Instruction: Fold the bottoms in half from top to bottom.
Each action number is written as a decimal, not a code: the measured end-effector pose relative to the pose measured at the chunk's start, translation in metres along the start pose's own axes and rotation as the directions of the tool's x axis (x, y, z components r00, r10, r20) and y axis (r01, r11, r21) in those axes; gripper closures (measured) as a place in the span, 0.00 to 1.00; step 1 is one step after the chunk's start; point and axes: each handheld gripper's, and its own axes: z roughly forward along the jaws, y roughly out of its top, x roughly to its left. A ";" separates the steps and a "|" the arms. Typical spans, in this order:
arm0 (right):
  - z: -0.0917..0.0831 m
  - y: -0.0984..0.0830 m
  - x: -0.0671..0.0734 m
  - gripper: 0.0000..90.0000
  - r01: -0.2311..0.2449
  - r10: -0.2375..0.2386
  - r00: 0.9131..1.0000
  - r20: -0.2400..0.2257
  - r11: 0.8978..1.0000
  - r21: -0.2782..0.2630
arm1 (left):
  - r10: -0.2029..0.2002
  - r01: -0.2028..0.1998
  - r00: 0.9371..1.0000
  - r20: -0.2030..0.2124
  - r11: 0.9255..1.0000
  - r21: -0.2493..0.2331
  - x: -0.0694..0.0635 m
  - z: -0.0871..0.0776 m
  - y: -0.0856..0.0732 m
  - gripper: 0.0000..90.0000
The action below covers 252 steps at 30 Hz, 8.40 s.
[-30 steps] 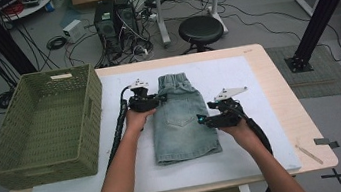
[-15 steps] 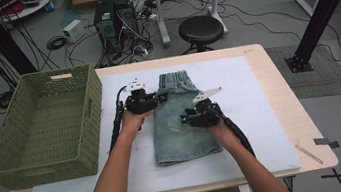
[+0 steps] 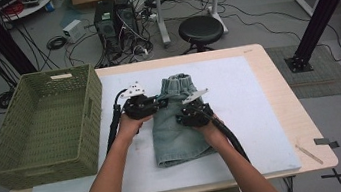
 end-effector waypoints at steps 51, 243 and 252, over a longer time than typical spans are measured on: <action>-0.076 -0.008 -0.075 0.62 -0.018 0.019 1.000 0.001 0.990 -0.136 | 0.129 -0.128 0.984 0.125 0.992 -0.015 -0.046 -0.037 -0.041 0.90; -0.110 -0.052 -0.063 0.24 0.090 -0.099 0.995 -0.032 0.971 -0.220 | -0.052 0.037 0.986 -0.159 0.995 -0.097 -0.035 -0.068 -0.028 0.28; -0.116 -0.057 -0.072 0.24 0.075 -0.077 0.997 -0.002 0.971 -0.226 | -0.033 0.013 0.977 -0.212 0.995 -0.094 -0.031 -0.075 -0.028 0.28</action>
